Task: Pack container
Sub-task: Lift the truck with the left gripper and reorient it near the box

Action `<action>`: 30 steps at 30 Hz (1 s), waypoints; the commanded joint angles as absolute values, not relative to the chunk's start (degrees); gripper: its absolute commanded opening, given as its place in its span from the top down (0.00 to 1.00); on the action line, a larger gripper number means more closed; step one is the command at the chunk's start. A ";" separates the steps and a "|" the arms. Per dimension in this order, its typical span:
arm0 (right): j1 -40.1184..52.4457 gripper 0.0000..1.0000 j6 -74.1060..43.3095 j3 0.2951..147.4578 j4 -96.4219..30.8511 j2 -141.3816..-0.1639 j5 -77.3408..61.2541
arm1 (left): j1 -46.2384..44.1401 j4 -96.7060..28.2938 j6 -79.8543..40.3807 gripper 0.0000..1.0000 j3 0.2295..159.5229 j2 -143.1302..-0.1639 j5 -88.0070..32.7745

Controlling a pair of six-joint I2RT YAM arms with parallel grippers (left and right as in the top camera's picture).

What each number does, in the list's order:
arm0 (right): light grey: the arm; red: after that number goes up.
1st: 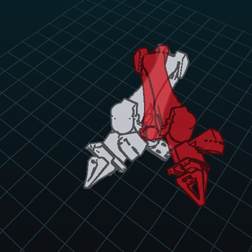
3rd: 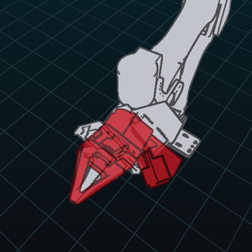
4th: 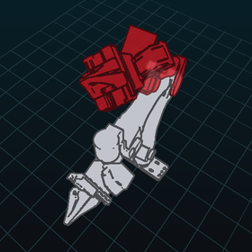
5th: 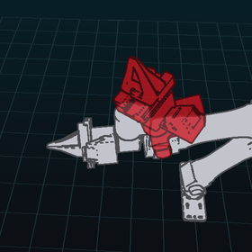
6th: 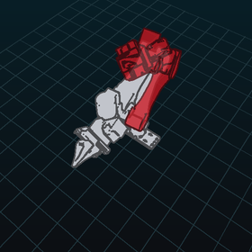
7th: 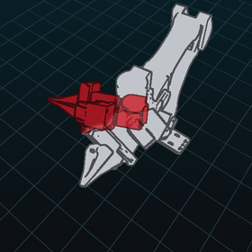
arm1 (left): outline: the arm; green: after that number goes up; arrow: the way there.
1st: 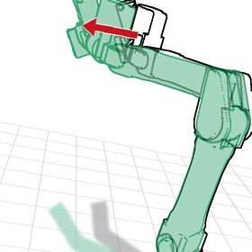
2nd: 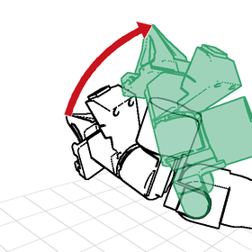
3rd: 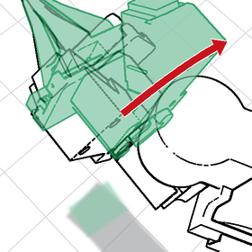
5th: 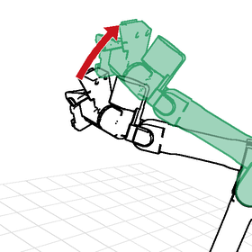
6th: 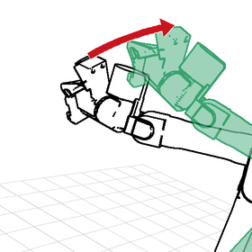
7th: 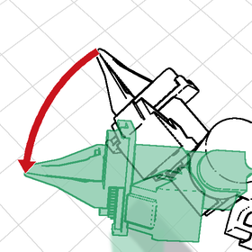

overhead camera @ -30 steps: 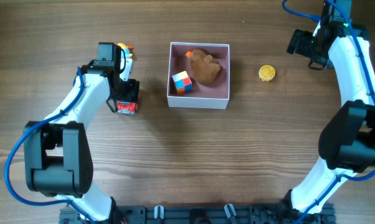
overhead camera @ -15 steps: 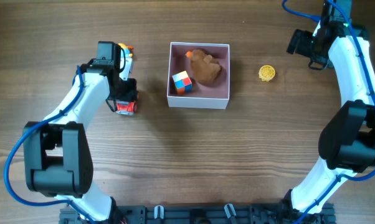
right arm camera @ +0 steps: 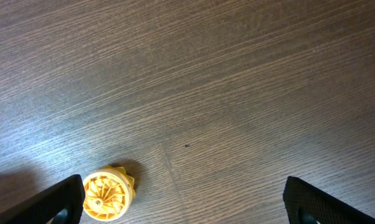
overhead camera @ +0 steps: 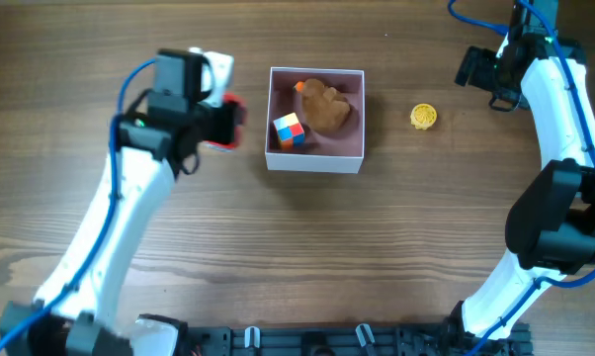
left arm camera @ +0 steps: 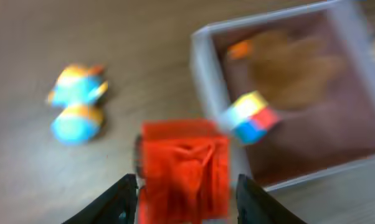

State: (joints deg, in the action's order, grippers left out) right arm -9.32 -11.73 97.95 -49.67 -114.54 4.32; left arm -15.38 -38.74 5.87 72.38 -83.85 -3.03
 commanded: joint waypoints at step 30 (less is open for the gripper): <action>-9.08 0.00 -12.38 97.76 -49.63 -114.91 4.49 | -8.97 -46.35 2.48 0.00 73.30 -86.70 1.34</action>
